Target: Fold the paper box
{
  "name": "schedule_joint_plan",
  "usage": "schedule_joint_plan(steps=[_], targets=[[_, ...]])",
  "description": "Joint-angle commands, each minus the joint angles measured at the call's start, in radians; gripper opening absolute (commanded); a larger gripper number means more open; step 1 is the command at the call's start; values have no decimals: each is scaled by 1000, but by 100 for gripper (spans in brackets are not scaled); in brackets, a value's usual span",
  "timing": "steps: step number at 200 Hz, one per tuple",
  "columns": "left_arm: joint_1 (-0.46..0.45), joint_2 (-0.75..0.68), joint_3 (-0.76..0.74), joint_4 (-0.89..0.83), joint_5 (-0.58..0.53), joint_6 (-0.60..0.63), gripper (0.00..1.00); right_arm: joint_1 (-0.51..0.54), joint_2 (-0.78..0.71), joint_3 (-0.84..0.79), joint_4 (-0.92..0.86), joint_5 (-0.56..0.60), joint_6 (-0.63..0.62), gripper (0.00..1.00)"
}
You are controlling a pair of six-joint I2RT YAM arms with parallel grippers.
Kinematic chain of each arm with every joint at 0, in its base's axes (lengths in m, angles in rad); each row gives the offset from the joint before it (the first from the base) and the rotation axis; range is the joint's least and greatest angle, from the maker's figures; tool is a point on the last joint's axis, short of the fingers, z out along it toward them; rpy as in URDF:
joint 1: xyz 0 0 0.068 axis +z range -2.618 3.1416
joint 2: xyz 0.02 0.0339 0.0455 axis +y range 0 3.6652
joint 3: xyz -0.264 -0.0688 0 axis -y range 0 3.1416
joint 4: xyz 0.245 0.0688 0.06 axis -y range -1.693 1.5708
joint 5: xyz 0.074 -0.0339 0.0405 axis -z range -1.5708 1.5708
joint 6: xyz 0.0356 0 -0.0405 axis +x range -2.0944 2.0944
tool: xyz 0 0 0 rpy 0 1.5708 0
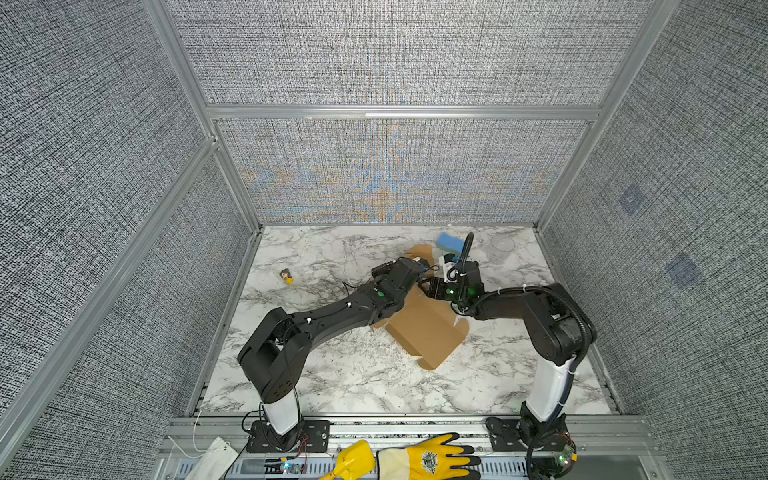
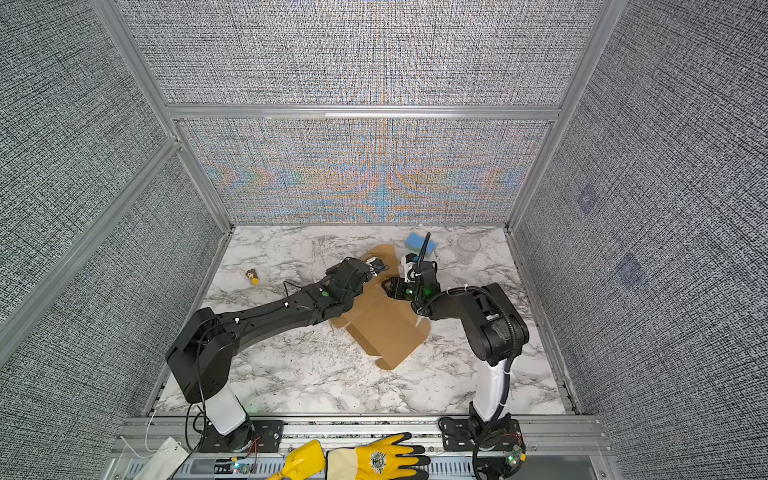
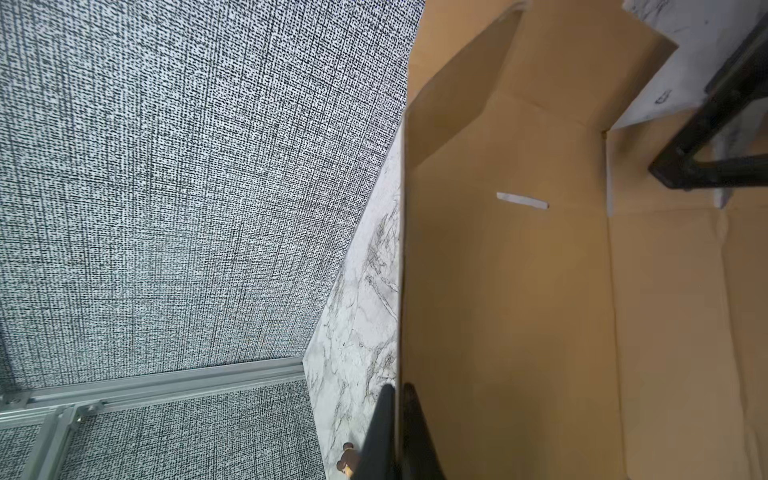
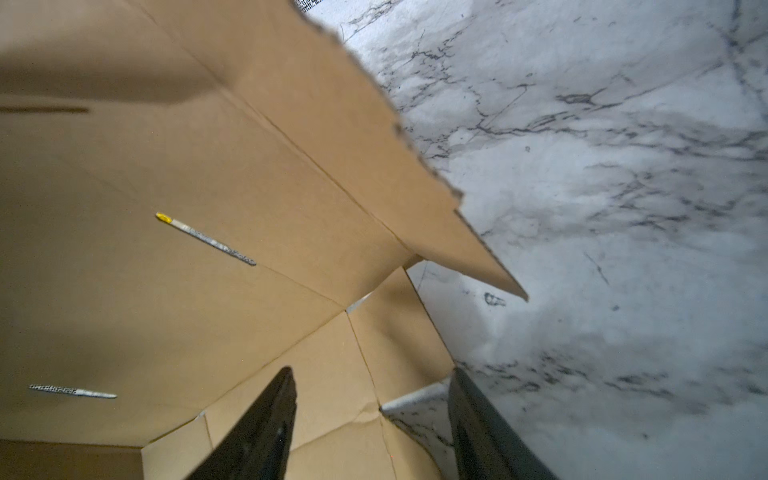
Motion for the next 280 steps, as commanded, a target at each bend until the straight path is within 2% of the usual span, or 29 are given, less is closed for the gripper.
schedule_joint_plan(steps=[1,29,98,175,213,250,280], targets=[[0,-3,16,-12,6,-21,1,5,14,7,12,-34,-11,60],[0,0,24,-19,5,-23,1,17,7,-2,59,-62,-6,59],[0,-11,35,-31,8,-43,0,60,-32,-48,162,-68,-6,46],[5,-26,44,-56,23,-70,0,95,-93,-157,259,7,-51,46],[6,-25,45,-58,28,-81,0,113,-86,-196,350,-4,-11,46],[6,-34,42,-66,28,-82,0,108,-118,-231,367,67,0,46],[6,-37,42,-69,32,-91,0,110,-80,-228,397,75,115,47]])
